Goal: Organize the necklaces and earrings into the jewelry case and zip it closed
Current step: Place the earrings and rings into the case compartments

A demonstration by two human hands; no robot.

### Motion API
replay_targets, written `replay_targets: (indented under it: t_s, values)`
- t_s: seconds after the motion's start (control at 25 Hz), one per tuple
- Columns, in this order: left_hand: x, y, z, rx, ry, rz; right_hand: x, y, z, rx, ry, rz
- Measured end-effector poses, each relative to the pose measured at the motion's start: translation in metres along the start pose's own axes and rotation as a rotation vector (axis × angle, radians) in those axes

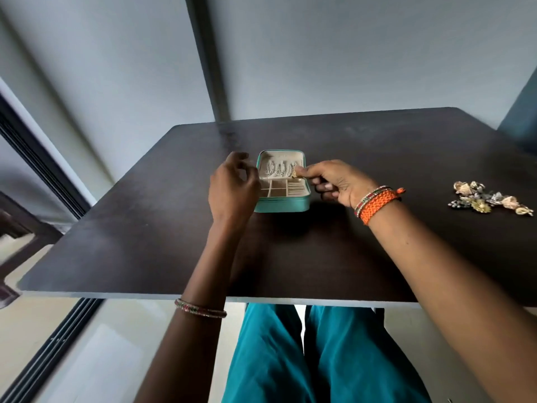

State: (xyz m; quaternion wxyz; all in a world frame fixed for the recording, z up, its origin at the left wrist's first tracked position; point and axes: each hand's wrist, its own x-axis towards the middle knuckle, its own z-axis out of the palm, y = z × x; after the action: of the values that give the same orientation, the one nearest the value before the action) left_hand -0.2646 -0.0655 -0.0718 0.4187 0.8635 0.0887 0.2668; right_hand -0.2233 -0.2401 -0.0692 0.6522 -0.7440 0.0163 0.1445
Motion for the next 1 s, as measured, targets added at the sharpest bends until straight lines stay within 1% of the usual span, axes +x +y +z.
replay_targets:
  t_s: [0.08,0.12,0.16,0.28,0.44,0.64,0.72,0.8,0.88,0.96,1.0]
  values:
    - [0.003,-0.021,0.006,-0.141,-0.21,-0.063,0.001,0.005,0.002,-0.021,0.007,-0.001]
    - [0.001,-0.03,0.01,-0.177,-0.263,-0.086,0.001,0.006,0.003,-0.024,0.003,-0.008]
    - [-0.004,-0.034,0.012,-0.149,-0.281,-0.07,0.001,0.008,0.003,-0.02,-0.006,-0.018]
    - [-0.012,-0.032,0.012,-0.025,-0.267,0.012,0.006,0.007,0.003,-0.036,-0.008,-0.018]
    - [-0.014,-0.031,0.011,0.012,-0.265,0.034,0.008,0.007,0.005,-0.148,-0.013,-0.002]
    - [-0.013,-0.033,0.013,0.031,-0.262,0.035,0.006,0.008,0.009,-0.232,-0.008,-0.083]
    - [-0.013,-0.033,0.014,0.033,-0.267,0.034,0.007,0.011,0.011,-0.239,0.044,-0.134]
    - [-0.013,-0.034,0.014,0.03,-0.268,0.036,0.01,0.014,0.011,-0.28,0.166,-0.206]
    - [-0.013,-0.033,0.014,0.03,-0.265,0.035,0.01,0.014,0.008,-0.297,0.251,-0.286]
    - [-0.012,-0.033,0.014,0.027,-0.268,0.029,0.006,0.011,0.004,-0.326,0.306,-0.389]
    - [-0.013,-0.033,0.014,0.027,-0.27,0.029,0.001,0.009,0.002,-0.403,0.333,-0.469]
